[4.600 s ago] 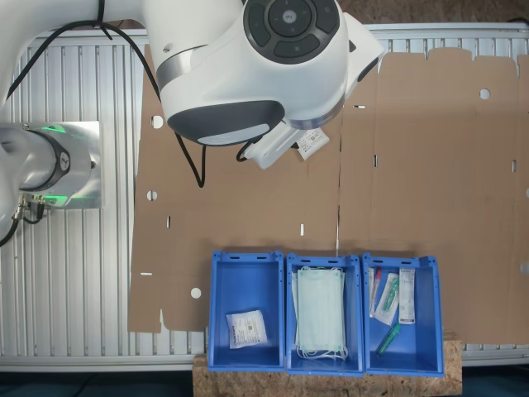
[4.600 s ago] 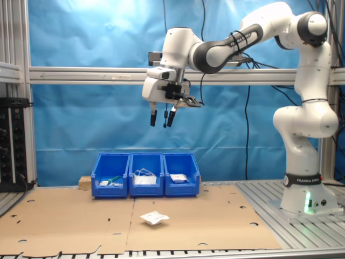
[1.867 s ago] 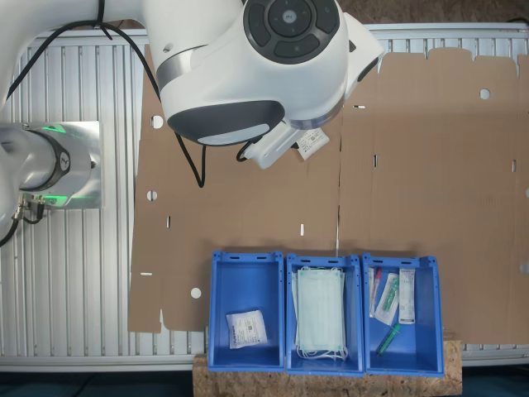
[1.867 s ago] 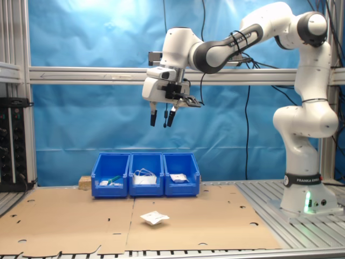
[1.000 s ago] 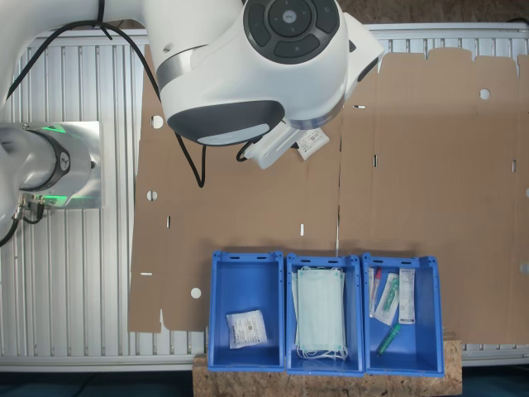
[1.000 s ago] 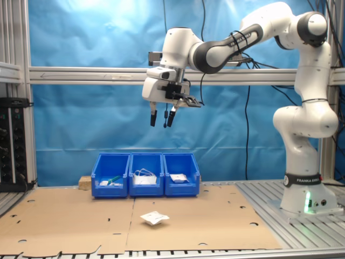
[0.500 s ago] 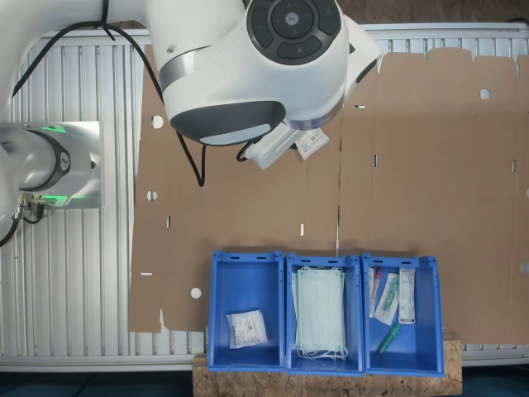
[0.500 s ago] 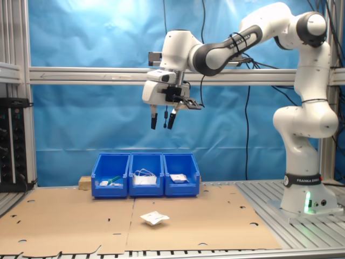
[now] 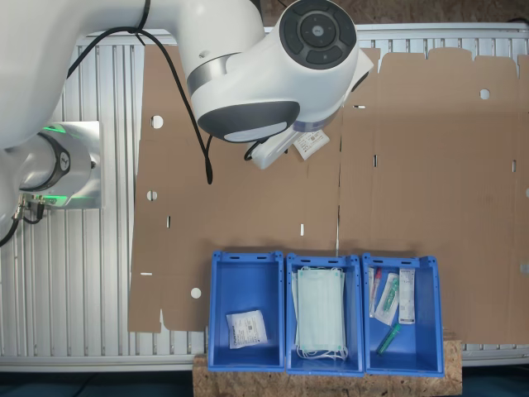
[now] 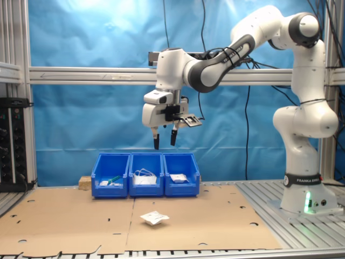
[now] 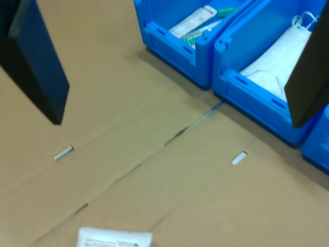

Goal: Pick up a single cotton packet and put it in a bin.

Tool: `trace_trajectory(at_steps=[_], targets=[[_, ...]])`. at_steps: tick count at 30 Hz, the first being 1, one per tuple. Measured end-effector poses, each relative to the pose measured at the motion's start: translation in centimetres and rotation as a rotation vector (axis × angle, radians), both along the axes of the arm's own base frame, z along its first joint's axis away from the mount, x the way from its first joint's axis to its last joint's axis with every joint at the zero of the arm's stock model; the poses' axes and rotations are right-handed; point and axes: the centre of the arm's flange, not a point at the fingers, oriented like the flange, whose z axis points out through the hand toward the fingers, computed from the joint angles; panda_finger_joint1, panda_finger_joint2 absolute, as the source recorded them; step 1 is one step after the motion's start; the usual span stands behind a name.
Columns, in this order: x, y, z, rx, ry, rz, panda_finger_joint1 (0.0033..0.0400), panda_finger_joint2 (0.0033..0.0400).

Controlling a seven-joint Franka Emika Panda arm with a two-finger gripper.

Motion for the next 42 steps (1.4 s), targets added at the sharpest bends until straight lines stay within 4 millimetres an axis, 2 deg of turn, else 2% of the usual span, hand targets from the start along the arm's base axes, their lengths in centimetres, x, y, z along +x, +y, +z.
trace_trajectory(at_steps=[13,20,32,42], targets=[[0.6,1.8,-5.6,-0.035,0.075,0.034,0.0400,0.0400],[1.1,2.6,-8.0,-0.044,0.080,0.053,0.0400,0.0400],[1.9,3.2,-13.5,-0.070,0.114,0.074,0.0400,0.0400],[3.4,4.1,-16.4,-0.072,0.125,0.074,0.0400,0.0400]])
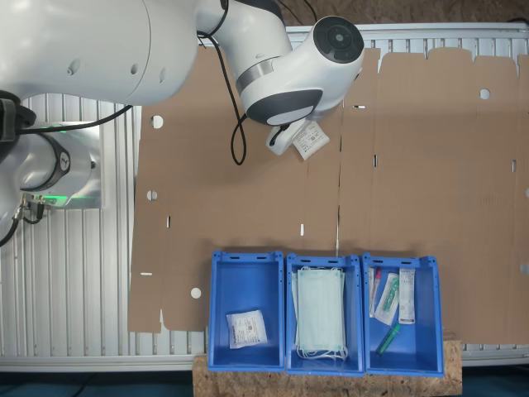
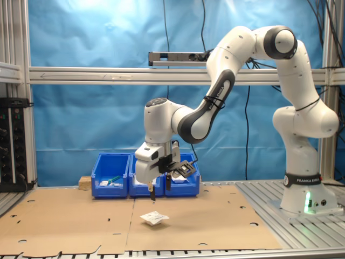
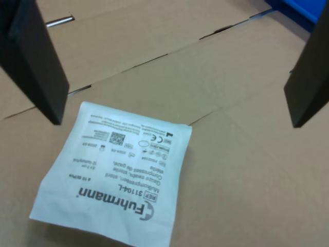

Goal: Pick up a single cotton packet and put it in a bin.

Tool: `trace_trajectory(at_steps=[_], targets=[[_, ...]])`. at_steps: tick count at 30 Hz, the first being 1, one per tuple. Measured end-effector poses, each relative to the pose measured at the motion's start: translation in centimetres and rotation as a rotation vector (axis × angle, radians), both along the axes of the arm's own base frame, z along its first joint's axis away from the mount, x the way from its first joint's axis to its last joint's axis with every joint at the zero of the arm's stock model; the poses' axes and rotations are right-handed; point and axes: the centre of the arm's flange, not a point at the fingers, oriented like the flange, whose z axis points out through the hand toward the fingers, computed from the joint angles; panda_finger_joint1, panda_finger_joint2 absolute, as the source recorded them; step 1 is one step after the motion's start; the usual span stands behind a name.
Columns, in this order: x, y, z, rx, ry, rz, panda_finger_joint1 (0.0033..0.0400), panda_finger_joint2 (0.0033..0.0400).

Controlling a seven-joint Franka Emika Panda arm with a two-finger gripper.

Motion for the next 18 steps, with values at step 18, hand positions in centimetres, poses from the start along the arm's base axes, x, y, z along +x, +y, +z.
trace_trajectory(at_steps=[18], targets=[[1.9,2.3,-3.6,0.032,0.012,-0.020,0.0400,0.0400]])
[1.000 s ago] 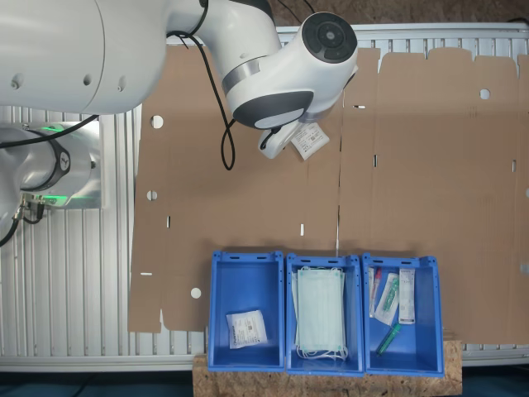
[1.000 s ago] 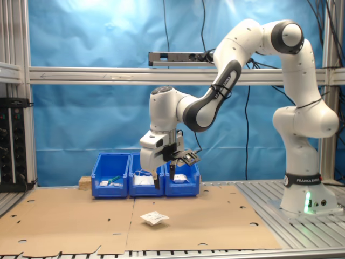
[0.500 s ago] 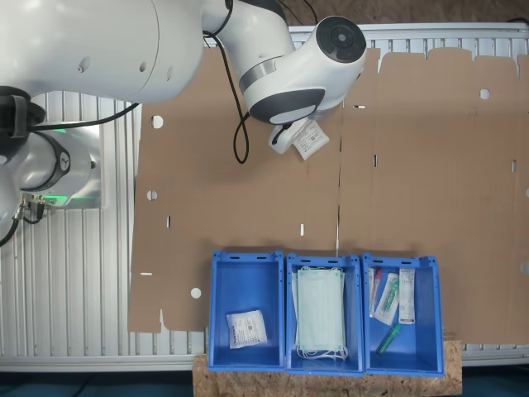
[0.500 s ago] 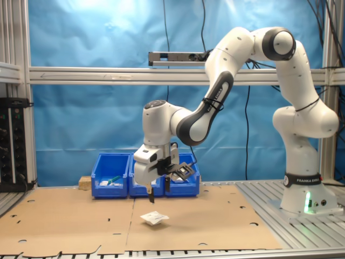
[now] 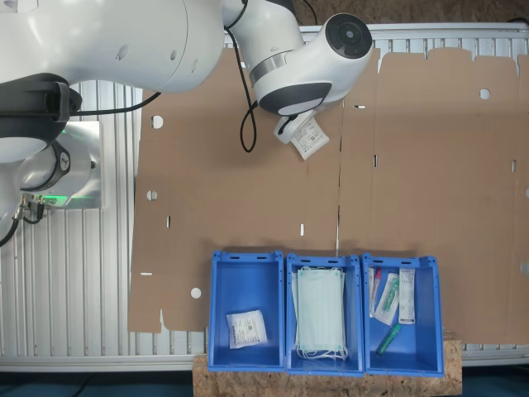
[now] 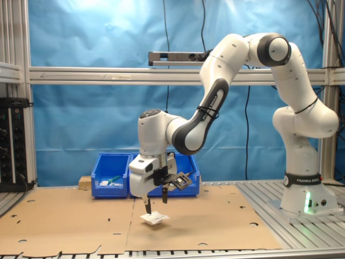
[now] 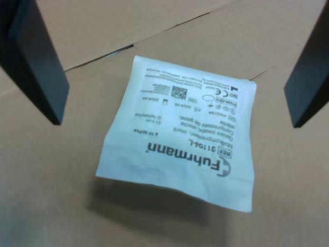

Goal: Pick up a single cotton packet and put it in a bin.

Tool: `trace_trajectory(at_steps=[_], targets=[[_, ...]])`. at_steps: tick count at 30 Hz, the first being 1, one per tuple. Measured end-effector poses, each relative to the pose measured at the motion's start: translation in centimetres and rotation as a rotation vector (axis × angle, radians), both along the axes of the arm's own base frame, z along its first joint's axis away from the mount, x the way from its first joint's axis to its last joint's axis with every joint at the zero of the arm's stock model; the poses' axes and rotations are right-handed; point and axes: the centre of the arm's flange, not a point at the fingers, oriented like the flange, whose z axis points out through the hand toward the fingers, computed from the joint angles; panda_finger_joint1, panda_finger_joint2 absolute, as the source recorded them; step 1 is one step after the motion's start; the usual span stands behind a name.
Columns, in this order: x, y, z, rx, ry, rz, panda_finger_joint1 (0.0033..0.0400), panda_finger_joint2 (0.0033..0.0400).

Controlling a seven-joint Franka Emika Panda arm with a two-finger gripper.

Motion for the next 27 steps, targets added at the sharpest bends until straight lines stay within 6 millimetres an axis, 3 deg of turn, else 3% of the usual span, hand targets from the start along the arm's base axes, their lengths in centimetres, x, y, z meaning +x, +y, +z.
trace_trajectory(at_steps=[16,27], targets=[[1.1,1.5,-2.6,0.009,-0.005,0.015,0.0400,0.0400],[1.0,0.3,-4.7,0.006,0.007,0.001,0.0400,0.0400]])
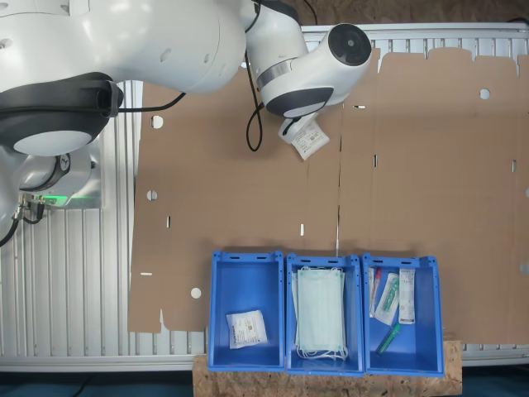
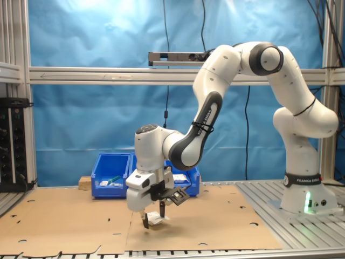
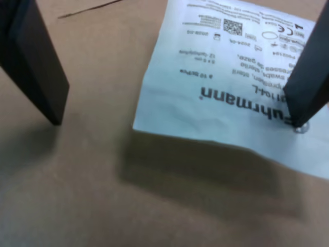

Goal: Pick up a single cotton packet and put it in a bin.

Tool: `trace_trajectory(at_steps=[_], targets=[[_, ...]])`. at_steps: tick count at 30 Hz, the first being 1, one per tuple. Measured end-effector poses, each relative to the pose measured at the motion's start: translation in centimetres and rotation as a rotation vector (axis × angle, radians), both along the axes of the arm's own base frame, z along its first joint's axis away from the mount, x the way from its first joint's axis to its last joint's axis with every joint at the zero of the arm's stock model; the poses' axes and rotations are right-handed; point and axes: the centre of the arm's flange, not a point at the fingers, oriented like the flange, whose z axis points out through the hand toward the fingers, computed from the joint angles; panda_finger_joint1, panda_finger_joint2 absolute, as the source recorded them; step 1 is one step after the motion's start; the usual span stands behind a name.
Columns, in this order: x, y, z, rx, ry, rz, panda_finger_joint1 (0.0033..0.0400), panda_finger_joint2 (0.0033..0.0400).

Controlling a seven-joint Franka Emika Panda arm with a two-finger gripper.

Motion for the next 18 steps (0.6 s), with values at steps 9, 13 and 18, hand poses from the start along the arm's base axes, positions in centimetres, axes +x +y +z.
trace_trajectory(at_steps=[9,13,18], targets=[[0.1,-1.8,-0.8,-0.003,0.007,-0.029,0.0400,0.0400],[0.2,-2.4,-0.8,-0.002,0.005,-0.040,0.0400,0.0400],[0.4,-3.1,-0.8,-0.002,0.002,-0.050,0.0400,0.0400]])
